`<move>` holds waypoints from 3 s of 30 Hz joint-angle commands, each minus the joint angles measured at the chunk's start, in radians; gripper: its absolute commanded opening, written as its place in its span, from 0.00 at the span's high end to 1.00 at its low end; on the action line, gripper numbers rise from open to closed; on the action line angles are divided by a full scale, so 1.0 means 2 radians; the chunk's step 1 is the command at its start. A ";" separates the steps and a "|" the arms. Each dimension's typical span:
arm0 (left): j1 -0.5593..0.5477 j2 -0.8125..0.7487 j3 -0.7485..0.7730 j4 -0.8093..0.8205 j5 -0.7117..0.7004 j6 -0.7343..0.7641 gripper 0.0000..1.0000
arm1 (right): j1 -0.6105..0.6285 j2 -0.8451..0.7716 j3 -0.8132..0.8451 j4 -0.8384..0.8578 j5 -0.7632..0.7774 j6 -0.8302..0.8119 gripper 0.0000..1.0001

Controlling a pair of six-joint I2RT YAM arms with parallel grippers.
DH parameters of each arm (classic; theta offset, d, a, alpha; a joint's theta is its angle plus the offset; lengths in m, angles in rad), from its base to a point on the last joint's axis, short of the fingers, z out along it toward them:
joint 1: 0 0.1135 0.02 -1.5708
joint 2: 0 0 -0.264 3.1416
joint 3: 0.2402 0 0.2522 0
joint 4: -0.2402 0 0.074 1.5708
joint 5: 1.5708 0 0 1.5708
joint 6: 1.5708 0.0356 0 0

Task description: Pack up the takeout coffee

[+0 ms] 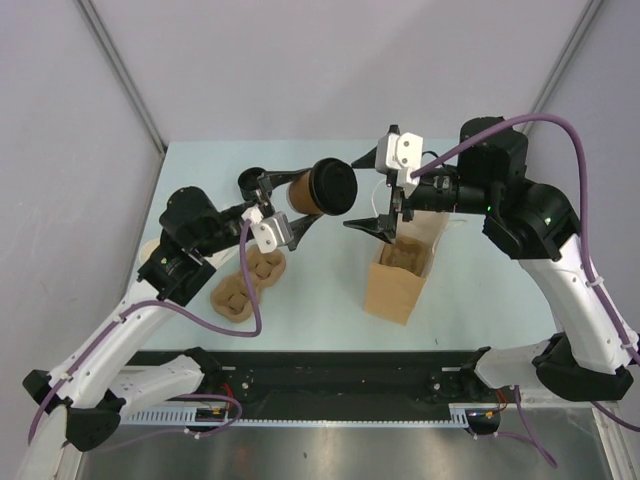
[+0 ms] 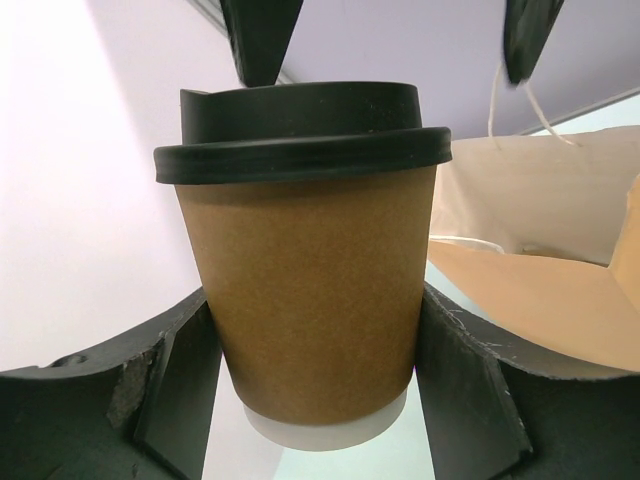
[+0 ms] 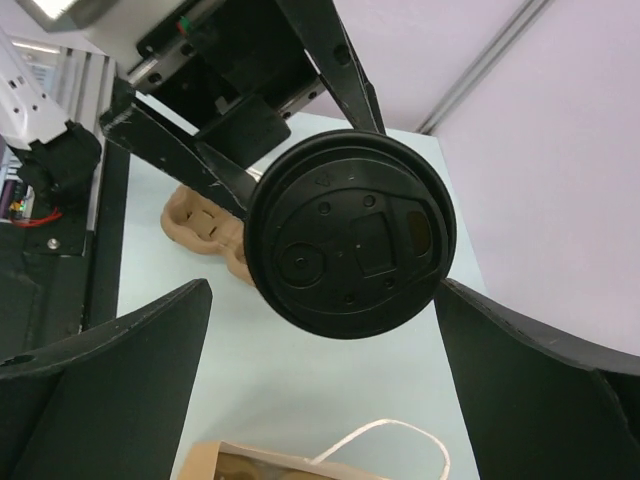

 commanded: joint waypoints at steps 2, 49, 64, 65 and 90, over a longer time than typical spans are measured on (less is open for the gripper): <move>-0.014 -0.013 -0.005 0.004 0.017 0.016 0.30 | 0.010 -0.021 -0.021 0.047 0.036 -0.029 0.00; -0.024 -0.012 -0.018 0.012 0.027 0.003 0.31 | 0.033 -0.003 -0.013 0.013 0.017 -0.064 0.31; 0.002 -0.065 -0.072 -0.043 -0.032 0.024 0.00 | 0.001 0.006 0.006 0.000 0.014 -0.041 0.47; 0.006 -0.079 -0.081 -0.052 -0.036 0.026 0.00 | -0.004 0.006 0.007 -0.001 0.009 -0.039 0.47; 0.355 -0.060 -0.071 -0.065 -0.037 -0.368 0.00 | 0.072 0.301 0.116 -0.052 0.231 -0.039 0.54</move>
